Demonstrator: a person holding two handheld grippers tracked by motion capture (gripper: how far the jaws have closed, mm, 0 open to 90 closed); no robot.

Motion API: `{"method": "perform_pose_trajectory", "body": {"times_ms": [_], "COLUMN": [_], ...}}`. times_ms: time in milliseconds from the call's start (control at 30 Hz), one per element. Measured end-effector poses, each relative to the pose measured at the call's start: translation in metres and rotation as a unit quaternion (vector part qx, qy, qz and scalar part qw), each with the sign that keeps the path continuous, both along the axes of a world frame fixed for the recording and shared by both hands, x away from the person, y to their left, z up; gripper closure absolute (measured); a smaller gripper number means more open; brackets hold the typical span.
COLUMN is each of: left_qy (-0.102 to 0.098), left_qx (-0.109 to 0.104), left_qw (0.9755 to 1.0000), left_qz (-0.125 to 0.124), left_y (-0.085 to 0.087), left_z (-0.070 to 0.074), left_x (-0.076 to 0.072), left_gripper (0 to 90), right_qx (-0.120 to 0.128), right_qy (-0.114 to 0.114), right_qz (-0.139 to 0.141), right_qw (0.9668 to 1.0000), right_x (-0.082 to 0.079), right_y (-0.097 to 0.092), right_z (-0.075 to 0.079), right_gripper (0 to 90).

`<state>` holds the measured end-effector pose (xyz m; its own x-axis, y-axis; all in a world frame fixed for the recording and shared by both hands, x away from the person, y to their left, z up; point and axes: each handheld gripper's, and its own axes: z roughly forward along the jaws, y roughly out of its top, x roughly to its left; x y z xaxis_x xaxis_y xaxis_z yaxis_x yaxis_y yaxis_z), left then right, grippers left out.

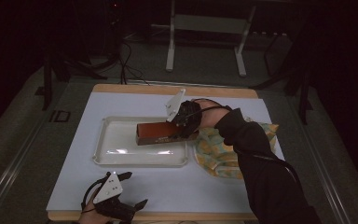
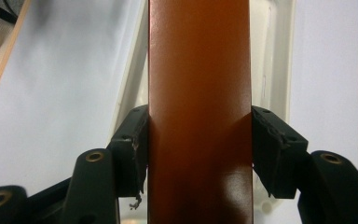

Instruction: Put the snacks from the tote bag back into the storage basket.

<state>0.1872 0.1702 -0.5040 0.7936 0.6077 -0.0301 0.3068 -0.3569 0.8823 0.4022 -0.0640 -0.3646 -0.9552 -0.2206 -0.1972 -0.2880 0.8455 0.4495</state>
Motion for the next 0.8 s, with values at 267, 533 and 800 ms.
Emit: {"method": "perform_pose_trajectory", "body": {"times_ms": [267,533,800], "left_qy": [0.000,0.000,0.001], "left_qx": [0.001,0.001,0.001], "left_qw": [1.0000,1.0000,1.0000], "left_qz": [-0.001,-0.003,-0.005], "left_y": [0.000,0.000,-0.001], "left_z": [0.000,0.000,0.000], "left_x": [0.000,0.000,0.000], "left_gripper": [0.0,0.0,0.0], "right_qx": [0.014,0.020,0.016], "right_qy": [-0.005,0.003,0.014], "right_qz": [0.001,-0.004,-0.016], "right_qw": [0.9999,0.9998,0.9996], "right_x": [0.002,0.005,0.010], "right_y": [0.008,0.018,0.026], "right_z": [-0.010,-0.025,-0.050], "right_gripper": [43.0,43.1,43.1]}}
